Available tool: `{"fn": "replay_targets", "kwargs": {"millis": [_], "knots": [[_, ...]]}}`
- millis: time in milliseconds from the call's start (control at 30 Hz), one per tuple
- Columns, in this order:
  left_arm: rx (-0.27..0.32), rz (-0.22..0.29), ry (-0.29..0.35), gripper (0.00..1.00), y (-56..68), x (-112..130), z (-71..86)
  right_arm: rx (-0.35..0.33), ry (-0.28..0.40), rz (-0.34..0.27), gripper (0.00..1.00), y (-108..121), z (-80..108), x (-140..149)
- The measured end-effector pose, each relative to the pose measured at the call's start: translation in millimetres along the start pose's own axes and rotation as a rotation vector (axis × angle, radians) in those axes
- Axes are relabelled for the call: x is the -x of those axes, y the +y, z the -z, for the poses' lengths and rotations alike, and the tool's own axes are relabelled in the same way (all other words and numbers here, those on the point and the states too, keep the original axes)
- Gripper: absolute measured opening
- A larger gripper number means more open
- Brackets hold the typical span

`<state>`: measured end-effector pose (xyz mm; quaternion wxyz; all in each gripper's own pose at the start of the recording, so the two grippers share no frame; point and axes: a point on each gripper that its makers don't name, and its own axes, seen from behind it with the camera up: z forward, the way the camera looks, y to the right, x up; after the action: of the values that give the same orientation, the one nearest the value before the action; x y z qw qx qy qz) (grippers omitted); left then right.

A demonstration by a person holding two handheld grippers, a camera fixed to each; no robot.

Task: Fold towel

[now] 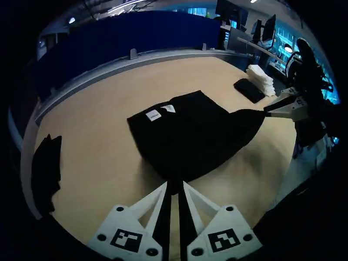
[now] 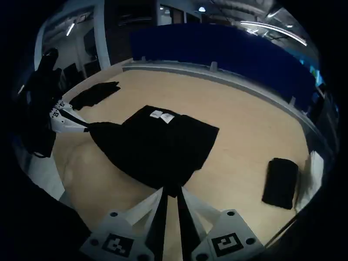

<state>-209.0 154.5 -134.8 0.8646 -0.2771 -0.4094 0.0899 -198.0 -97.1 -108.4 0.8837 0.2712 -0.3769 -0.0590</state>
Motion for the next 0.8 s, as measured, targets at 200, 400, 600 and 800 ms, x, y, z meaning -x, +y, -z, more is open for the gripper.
{"fn": "replay_targets", "kwargs": {"millis": [200, 400, 600, 800], "knots": [[0.021, 0.038, 0.005, 0.10, 6.9, -10, 20.8, 0.000, 0.017, -0.021, 0.15, -2, 17.4, -10], [0.028, 0.047, -0.010, 0.10, 8.9, -8, 25.8, -0.001, 0.018, -0.030, 0.15, -2, 21.0, -13], [0.012, 0.028, -0.044, 0.10, 4.7, -6, 18.7, -0.001, 0.012, -0.005, 0.15, 1, 10.9, -22], [0.000, 0.036, -0.048, 0.11, -7.4, -22, 9.2, 0.009, 0.000, 0.046, 0.15, 13, -1.2, -36]]}}
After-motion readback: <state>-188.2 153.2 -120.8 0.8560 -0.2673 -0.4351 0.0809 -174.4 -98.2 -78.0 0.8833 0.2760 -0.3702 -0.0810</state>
